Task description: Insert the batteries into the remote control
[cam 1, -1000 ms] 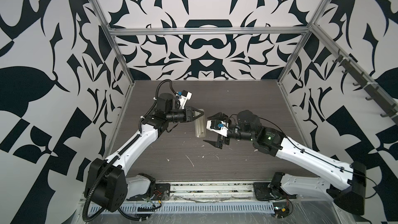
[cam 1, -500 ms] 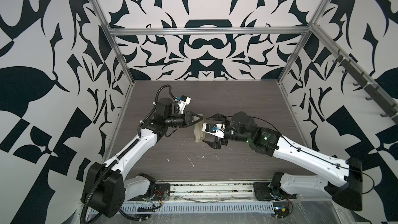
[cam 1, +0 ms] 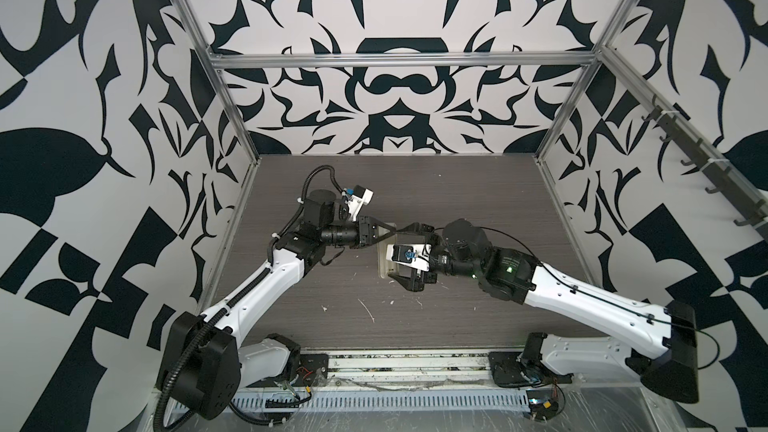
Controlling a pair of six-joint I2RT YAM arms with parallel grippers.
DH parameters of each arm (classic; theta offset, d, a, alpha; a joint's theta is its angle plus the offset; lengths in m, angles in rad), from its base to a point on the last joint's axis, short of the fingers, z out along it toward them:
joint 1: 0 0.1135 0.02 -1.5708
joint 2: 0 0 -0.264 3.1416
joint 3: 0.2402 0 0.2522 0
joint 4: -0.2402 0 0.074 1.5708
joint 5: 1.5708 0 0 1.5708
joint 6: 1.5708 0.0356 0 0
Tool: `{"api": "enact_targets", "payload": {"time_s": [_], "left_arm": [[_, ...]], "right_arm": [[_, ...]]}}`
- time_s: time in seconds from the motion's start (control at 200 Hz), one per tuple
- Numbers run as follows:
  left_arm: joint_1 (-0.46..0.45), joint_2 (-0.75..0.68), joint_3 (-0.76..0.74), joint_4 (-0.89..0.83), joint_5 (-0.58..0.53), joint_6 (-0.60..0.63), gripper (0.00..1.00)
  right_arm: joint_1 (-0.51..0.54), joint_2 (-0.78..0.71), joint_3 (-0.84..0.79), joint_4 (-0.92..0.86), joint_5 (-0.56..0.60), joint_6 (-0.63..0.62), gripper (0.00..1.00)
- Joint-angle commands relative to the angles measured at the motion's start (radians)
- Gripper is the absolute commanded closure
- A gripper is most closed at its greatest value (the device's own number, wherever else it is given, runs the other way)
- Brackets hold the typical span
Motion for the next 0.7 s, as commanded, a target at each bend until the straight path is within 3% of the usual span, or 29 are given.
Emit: {"api": "enact_targets", "payload": {"time_s": [0.0, 0.695], "left_arm": [[-0.005, -0.030, -0.005, 0.024, 0.035, -0.012, 1.00], [-0.020, -0.051, -0.016, 0.032, 0.073, -0.018, 1.00]], "right_arm": [[0.012, -0.010, 0.043, 0.000, 0.021, -0.011, 0.01], [0.040, -0.009, 0.039, 0.007, 0.075, -0.029, 0.02]]}}
